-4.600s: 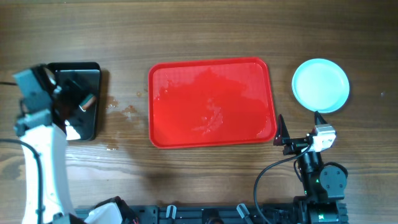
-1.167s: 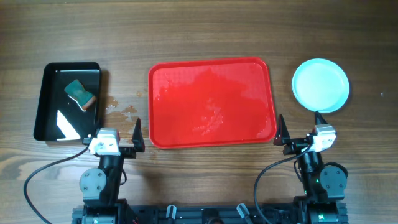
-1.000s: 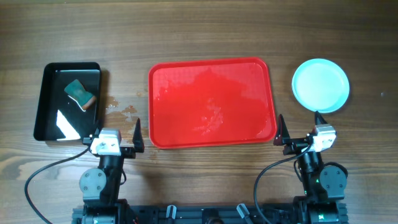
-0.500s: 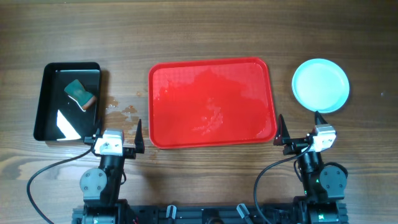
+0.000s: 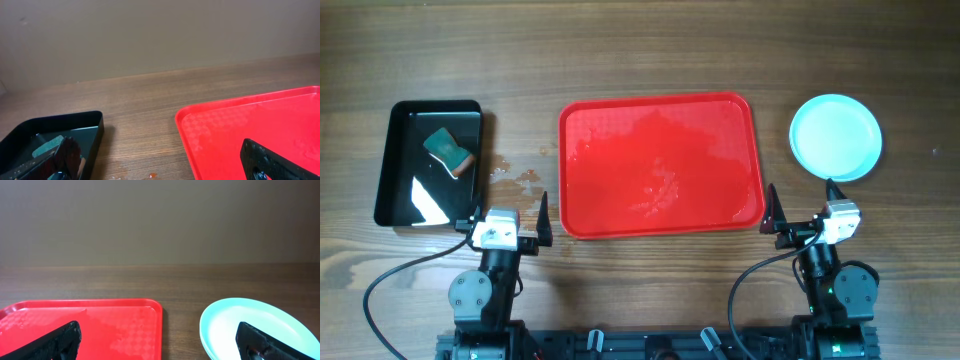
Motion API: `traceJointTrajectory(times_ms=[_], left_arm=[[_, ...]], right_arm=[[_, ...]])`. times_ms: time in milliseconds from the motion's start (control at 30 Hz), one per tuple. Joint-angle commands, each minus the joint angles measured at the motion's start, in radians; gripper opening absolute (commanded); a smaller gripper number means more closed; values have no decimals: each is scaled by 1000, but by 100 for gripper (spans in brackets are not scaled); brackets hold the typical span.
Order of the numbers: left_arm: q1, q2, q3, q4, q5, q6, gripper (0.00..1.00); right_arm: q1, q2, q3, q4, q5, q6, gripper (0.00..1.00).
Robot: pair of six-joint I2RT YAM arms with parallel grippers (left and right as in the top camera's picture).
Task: Clean dirty plates on tray and stack at the side
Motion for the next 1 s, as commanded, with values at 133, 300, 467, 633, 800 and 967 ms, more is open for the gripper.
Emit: traceJointTrajectory(times_ms=[133, 300, 467, 633, 800, 967], left_arm=[[-4, -11, -1, -15, -62, -19, 100], [-4, -11, -1, -14, -82, -47, 100], [-4, -11, -1, -7, -145, -117, 100], [-4, -11, -1, -7, -145, -117, 100], [-4, -11, -1, -7, -144, -117, 100], [-4, -11, -1, -7, -140, -117, 100]], right_arm=[[-5, -12, -1, 3, 14, -10, 100], [-5, -12, -1, 3, 14, -9, 100], [-5, -12, -1, 3, 14, -10, 100], [-5, -12, -1, 3, 14, -9, 100], [-5, -12, -1, 3, 14, -9, 100], [-5, -12, -1, 4, 14, -10, 100]])
